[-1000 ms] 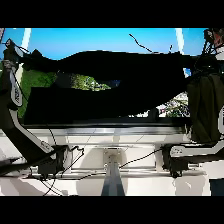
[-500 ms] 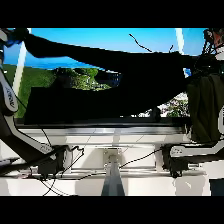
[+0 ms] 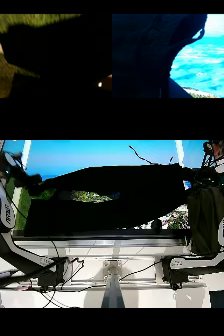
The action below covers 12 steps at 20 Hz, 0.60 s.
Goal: Fold the clothes and pants, and hang the long-sleeved shirts on hangers.
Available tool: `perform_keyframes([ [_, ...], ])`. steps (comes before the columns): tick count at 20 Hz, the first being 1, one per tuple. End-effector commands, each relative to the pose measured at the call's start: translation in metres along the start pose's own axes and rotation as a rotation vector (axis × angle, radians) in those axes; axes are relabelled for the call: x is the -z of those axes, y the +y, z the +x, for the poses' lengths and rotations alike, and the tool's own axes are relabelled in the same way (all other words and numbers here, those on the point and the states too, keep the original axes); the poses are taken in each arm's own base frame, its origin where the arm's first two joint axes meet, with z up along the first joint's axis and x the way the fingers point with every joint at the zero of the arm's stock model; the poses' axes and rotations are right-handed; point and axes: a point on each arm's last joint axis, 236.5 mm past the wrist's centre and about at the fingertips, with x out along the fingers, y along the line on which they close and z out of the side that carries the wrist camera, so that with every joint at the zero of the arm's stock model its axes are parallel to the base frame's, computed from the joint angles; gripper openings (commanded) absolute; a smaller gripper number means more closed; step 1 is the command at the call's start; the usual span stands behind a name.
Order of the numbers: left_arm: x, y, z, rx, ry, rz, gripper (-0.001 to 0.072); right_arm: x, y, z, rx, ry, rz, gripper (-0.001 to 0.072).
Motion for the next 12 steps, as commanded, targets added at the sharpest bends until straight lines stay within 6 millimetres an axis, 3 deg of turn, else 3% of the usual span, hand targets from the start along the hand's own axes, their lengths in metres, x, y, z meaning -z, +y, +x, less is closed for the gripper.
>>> perform_keyframes([
  [1,0.033,0.001,0.018,-0.003,0.114,0.014,0.0704,0.002,-0.001,0.0,0.006,0.006,-0.005,0.0023],
  [5,-0.045,0.005,-0.015,-0.008,-0.179,-0.127,0.0704,0.002,-0.002,0.0,0.006,0.006,-0.005,0.0023],
  [7,-0.074,0.007,-0.027,0.007,-0.302,-0.213,0.0703,0.002,-0.002,0.0,0.006,0.006,-0.005,0.0023],
  [12,-0.075,0.019,-0.009,-0.014,-0.288,-0.268,0.0704,0.002,-0.001,0.0,0.005,0.007,-0.005,0.0023],
])
